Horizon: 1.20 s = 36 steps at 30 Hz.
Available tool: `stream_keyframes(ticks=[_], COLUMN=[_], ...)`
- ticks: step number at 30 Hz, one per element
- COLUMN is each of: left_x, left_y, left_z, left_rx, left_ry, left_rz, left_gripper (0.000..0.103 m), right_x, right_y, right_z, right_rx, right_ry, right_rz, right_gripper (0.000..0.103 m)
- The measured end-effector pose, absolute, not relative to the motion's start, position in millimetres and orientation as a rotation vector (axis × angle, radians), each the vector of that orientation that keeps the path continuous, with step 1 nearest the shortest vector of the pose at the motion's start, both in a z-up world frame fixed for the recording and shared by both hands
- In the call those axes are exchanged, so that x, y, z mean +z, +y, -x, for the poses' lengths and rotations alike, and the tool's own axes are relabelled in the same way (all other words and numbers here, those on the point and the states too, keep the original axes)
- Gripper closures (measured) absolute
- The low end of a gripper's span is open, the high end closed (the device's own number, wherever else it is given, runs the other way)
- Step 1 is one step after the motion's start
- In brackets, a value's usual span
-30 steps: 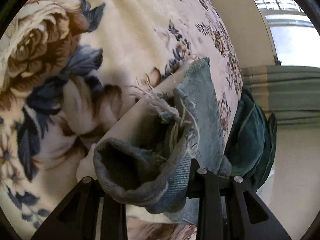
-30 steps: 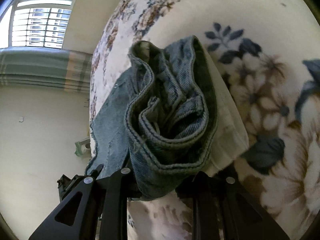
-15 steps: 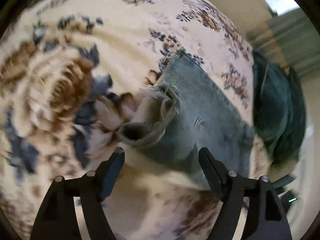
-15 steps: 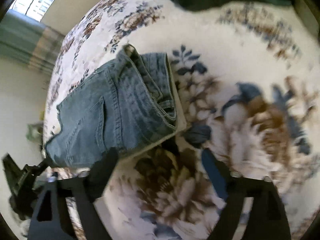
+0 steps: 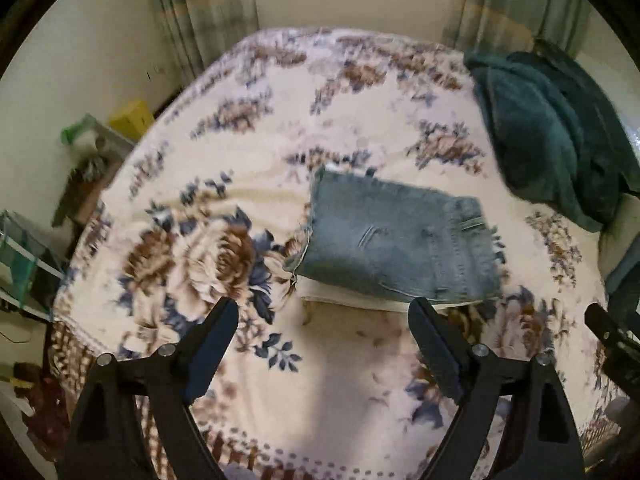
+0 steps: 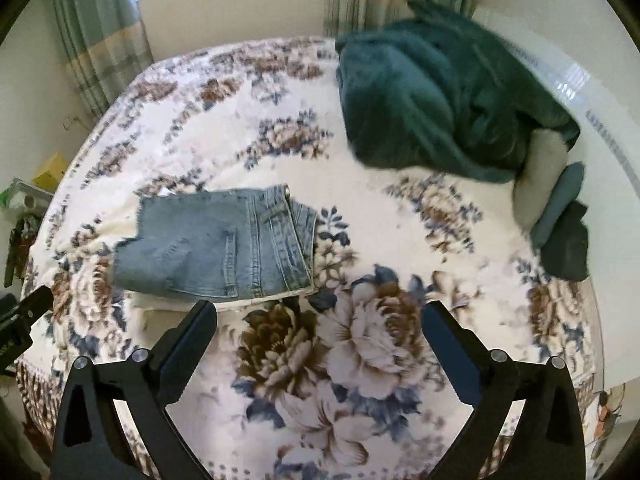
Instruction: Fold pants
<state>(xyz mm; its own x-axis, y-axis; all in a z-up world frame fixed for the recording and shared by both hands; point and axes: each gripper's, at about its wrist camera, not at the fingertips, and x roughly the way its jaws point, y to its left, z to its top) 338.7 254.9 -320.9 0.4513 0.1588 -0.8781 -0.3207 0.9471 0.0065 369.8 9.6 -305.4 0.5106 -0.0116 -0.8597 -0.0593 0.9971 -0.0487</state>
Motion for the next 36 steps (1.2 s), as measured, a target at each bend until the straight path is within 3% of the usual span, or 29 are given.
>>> stream_keyframes(ticks=[17, 33, 34, 36], left_x=[-119, -35, -33, -32], left_y=[195, 201, 201, 201], left_z=[-163, -74, -70, -69], left_rx=[0.269, 0.241, 0.239, 0.229], left_ry=[0.818, 0.700, 0.698, 0.700], left_rz=[0.119, 0.090, 0.090, 0.092], left_gripper=[0.016, 0.016, 0.015, 0.000], right_x=[-58, 61, 64, 69], right_y=[-26, -19, -18, -19], right_z=[-142, -8, -5, 2], right_rx=[0.055, 0.080, 0.079, 0.082], right_ry=[0.778, 0.670, 0.664, 0.662], right_rz=[0.088, 0.069, 0.068, 0.057], right_gripper=[0.000, 0.000, 0.000, 0.000])
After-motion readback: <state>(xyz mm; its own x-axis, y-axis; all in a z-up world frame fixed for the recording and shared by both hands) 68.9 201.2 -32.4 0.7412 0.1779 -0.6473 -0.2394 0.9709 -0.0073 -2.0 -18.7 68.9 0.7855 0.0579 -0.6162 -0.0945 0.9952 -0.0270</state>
